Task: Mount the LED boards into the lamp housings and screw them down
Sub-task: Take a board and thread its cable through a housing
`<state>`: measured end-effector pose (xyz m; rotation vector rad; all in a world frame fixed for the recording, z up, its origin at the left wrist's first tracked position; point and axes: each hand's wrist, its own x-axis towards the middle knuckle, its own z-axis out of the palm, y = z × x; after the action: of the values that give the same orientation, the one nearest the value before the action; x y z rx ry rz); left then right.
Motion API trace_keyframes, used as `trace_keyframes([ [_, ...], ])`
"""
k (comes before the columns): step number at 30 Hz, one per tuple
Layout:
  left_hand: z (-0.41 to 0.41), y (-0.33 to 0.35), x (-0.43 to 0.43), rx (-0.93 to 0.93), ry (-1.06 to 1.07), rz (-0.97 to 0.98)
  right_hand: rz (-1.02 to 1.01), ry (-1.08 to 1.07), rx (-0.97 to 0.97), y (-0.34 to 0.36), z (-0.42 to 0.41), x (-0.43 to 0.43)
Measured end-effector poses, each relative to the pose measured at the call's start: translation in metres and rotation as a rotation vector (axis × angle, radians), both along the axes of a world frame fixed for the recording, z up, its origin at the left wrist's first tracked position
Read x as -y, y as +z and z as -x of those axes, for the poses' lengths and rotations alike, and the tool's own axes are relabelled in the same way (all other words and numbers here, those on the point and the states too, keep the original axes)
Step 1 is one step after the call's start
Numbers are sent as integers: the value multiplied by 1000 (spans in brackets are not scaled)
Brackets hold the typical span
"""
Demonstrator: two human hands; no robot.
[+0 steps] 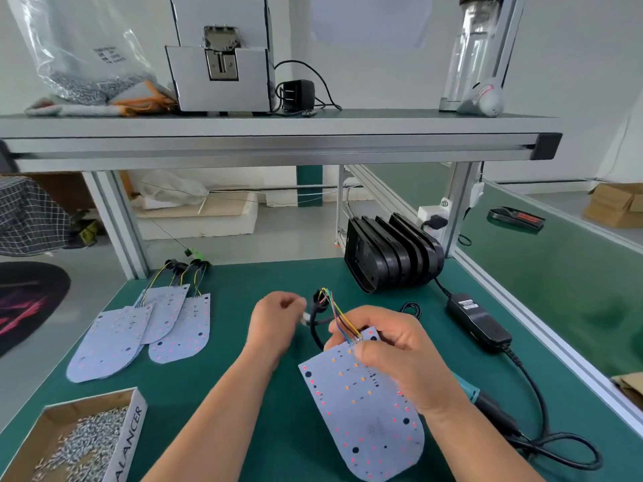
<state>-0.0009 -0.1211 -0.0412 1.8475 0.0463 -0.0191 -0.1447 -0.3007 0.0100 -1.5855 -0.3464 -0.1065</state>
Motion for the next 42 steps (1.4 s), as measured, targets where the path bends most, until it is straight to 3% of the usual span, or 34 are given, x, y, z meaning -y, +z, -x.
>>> trace_keyframes([
  [5,-47,11,38,0,-237,23,-60,56,-70,-8,-7,8],
  [11,-74,16,88,170,-539,-301,-91,122,-130,-15,-13,14],
  [13,-74,15,102,231,-558,-321,-113,127,-137,-16,-13,16],
  [22,-62,18,103,378,-457,-303,-116,78,-139,-13,-12,17],
  [29,-41,25,57,254,-315,-191,-94,76,-122,-11,-9,15],
  [32,-25,23,33,324,-255,-291,-114,61,-99,-10,-8,15],
  [36,4,15,1,554,-102,-636,-168,35,-103,-9,-8,19],
  [42,61,4,-47,529,-48,-830,-395,66,-141,-5,-5,29],
])
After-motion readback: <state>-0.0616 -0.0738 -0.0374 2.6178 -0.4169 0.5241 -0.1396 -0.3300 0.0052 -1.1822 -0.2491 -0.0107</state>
